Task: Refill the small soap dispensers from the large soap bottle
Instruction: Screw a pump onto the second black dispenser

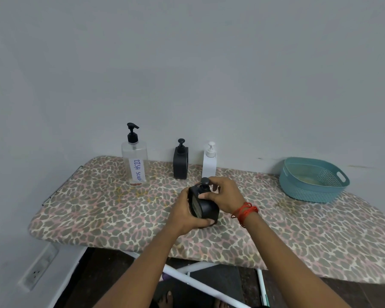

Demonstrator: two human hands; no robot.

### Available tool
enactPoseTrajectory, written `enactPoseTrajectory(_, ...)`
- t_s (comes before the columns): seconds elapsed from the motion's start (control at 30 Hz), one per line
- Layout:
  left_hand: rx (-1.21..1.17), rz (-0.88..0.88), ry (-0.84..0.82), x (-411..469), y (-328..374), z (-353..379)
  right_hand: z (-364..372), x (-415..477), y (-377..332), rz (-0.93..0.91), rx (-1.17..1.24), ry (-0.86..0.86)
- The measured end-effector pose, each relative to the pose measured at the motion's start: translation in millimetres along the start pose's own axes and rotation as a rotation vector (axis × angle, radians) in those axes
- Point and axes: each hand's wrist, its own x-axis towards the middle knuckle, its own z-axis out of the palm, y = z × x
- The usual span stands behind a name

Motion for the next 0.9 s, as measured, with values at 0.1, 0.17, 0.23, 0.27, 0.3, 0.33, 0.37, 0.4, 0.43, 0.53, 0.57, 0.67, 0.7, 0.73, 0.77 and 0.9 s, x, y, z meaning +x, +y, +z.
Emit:
enactPoseTrajectory(0.1,-0.007,-0.007,0.019,-0.7,0.1,2.8,4.1,-1.9,2.3,0.035,0.097,0.062)
enactPoseTrajectory(0.17,-0.026,-0.017,0.03,-2.0,0.5,4.8,16.8,-4.9,-1.3,0.063,0.124,0.182)
enactPoseTrajectory(0.23,-0.046,-0.019,0.033,-3.3,1.6,6.3,31.5,-6.2,-5.8,0.117,0.112,0.332)
enactPoseTrajectory(0.27,-0.051,-0.017,0.033,-3.8,2.3,6.6,37.0,-6.3,-8.6,0.148,0.098,0.38)
enactPoseTrajectory(0.3,-0.052,-0.014,0.031,-3.6,2.7,6.7,40.2,-6.0,-10.8,0.171,0.09,0.396)
enactPoseTrajectory(0.33,-0.054,-0.012,0.029,-2.8,2.0,6.6,41.1,-5.8,-11.7,0.177,0.095,0.384)
enactPoseTrajectory(0.37,-0.059,-0.013,0.026,-1.9,0.5,6.6,40.4,-6.5,-10.7,0.169,0.112,0.353)
enactPoseTrajectory(0.4,-0.064,-0.018,0.026,-1.5,-1.0,6.4,37.4,-8.5,-8.0,0.154,0.137,0.313)
enactPoseTrajectory(0.43,-0.063,-0.023,0.026,-1.5,-2.1,6.2,33.1,-11.6,-4.0,0.144,0.171,0.274)
enactPoseTrajectory(0.53,-0.032,-0.022,0.033,-2.2,-4.6,7.1,14.7,-20.1,10.5,0.161,0.35,0.192)
enactPoseTrajectory(0.57,-0.026,-0.022,0.035,-2.2,-5.5,7.6,9.9,-21.6,13.7,0.161,0.404,0.174)
enactPoseTrajectory(0.67,-0.016,-0.028,0.04,-2.2,-5.7,7.9,6.1,-21.5,13.7,0.13,0.454,0.147)
enactPoseTrajectory(0.7,-0.016,-0.029,0.043,-2.2,-5.3,8.1,8.4,-20.3,11.7,0.123,0.45,0.154)
enactPoseTrajectory(0.73,-0.019,-0.032,0.048,-2.3,-4.9,8.1,12.1,-18.7,9.3,0.118,0.435,0.171)
enactPoseTrajectory(0.77,-0.027,-0.036,0.053,-2.2,-4.4,8.2,17.3,-16.9,6.6,0.115,0.411,0.199)
enactPoseTrajectory(0.9,-0.065,-0.034,0.053,-2.4,-3.1,9.3,39.7,-9.3,-6.4,0.187,0.25,0.369)
